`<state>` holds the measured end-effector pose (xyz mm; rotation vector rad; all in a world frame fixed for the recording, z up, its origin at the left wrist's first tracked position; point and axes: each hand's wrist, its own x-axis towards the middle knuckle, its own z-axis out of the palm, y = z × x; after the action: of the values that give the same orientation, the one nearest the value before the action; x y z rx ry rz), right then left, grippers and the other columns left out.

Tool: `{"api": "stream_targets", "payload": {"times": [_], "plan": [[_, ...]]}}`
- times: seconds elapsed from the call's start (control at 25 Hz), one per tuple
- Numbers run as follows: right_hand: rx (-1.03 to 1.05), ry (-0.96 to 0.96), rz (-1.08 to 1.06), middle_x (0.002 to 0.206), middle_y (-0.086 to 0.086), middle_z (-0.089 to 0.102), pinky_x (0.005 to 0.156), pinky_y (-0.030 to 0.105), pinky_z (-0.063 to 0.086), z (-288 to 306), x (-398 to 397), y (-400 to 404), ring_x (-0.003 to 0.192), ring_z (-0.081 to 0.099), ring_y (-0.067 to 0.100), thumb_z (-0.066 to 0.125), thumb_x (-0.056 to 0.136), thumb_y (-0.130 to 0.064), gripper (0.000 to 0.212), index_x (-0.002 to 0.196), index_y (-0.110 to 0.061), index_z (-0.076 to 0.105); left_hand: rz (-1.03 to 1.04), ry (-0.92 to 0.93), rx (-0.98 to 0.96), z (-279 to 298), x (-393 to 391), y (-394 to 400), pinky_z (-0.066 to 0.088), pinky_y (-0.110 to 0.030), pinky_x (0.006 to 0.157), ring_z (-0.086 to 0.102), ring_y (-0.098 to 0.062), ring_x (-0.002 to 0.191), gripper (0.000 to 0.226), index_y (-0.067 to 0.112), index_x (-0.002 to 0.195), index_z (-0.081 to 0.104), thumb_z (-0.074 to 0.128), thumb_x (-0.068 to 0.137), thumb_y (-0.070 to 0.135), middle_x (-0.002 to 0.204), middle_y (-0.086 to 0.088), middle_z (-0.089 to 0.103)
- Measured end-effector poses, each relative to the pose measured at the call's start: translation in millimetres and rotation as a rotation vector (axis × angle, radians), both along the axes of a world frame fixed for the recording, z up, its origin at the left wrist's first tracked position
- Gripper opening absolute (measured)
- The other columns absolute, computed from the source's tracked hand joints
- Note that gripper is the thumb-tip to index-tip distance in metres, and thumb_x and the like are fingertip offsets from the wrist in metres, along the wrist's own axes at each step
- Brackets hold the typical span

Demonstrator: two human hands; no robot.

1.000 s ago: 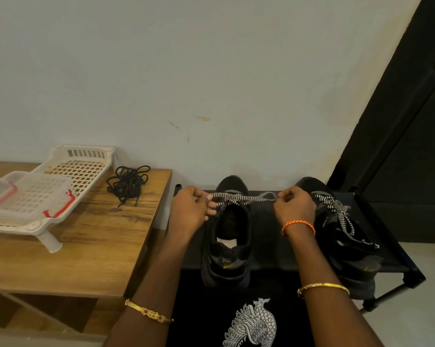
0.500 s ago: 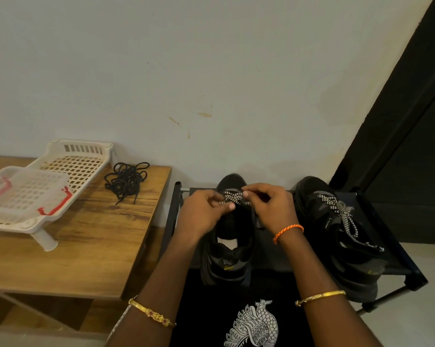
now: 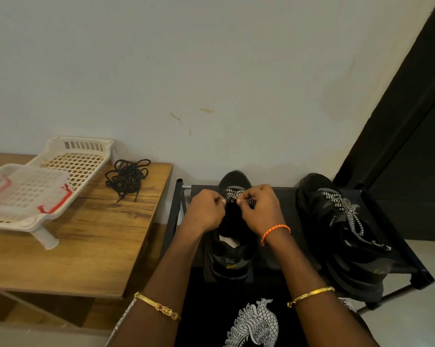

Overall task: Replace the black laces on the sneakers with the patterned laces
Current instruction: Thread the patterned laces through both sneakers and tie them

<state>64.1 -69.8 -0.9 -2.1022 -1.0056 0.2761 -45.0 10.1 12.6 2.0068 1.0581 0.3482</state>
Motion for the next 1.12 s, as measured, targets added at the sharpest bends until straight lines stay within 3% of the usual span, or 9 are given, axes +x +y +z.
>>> {"api": "stream_targets", "payload": {"times": [0.12, 0.2, 0.52, 0.76, 0.96, 1.12], "plan": [[-0.010, -0.003, 0.009, 0.114, 0.000, 0.044, 0.101, 0.037, 0.041, -1.5, -3.4, 0.5, 0.115, 0.044, 0.019, 0.065, 0.086, -0.018, 0.005, 0.086, -0.013, 0.067, 0.130, -0.114, -0.128, -3.1, -0.6, 6.0, 0.055, -0.018, 0.059, 0.062, -0.010, 0.064, 0.016, 0.008, 0.100, 0.068, 0.056, 0.096, 0.017, 0.080, 0.003, 0.061], [-0.027, -0.009, 0.015, 0.123, 0.002, 0.043, 0.103, 0.041, 0.037, -2.2, -6.4, 2.0, 0.121, 0.040, 0.018, 0.065, 0.086, -0.020, 0.008, 0.087, -0.013, 0.069, 0.202, -0.184, -0.242, -3.4, -1.6, 8.5, 0.053, -0.012, 0.053, 0.060, -0.008, 0.070, 0.013, 0.008, 0.097, 0.069, 0.059, 0.094, 0.015, 0.086, 0.001, 0.061], [-0.024, -0.038, -0.009, 0.132, -0.001, 0.040, 0.102, 0.037, 0.028, -6.3, -13.6, 9.1, 0.128, 0.034, 0.014, 0.065, 0.085, -0.022, 0.007, 0.085, -0.015, 0.068, 0.239, -0.241, -0.419, -1.5, -1.8, 10.2, 0.049, -0.012, 0.048, 0.051, -0.008, 0.073, 0.012, 0.014, 0.089, 0.065, 0.055, 0.095, 0.012, 0.084, 0.001, 0.054], [-0.012, -0.077, -0.058, 0.136, -0.003, 0.038, 0.101, 0.033, 0.023, -9.2, -16.6, 9.3, 0.131, 0.030, 0.012, 0.065, 0.085, -0.018, 0.006, 0.082, -0.016, 0.069, 0.173, -0.230, -0.447, 0.1, -5.6, 9.2, 0.051, -0.012, 0.049, 0.052, -0.008, 0.072, 0.016, 0.009, 0.104, 0.067, 0.055, 0.096, 0.014, 0.084, -0.004, 0.056], [0.033, 0.044, -0.061, 0.137, -0.001, 0.039, 0.102, 0.033, 0.023, -12.7, -16.6, 13.1, 0.131, 0.032, 0.014, 0.067, 0.083, -0.011, 0.005, 0.079, -0.014, 0.068, 0.127, -0.213, -0.478, 0.7, -7.3, 10.9, 0.052, -0.015, 0.051, 0.054, -0.008, 0.072, 0.019, 0.009, 0.102, 0.069, 0.054, 0.097, 0.020, 0.084, -0.004, 0.060], [0.101, 0.194, -0.083, 0.141, -0.004, 0.041, 0.107, 0.038, 0.022, -14.8, -14.3, 16.1, 0.132, 0.035, 0.014, 0.073, 0.079, -0.010, 0.012, 0.071, -0.017, 0.067, 0.192, -0.269, -0.488, -4.0, -3.7, 11.5, 0.050, -0.013, 0.047, 0.051, -0.006, 0.062, 0.015, 0.014, 0.086, 0.066, 0.055, 0.096, 0.016, 0.072, 0.001, 0.057]]}}
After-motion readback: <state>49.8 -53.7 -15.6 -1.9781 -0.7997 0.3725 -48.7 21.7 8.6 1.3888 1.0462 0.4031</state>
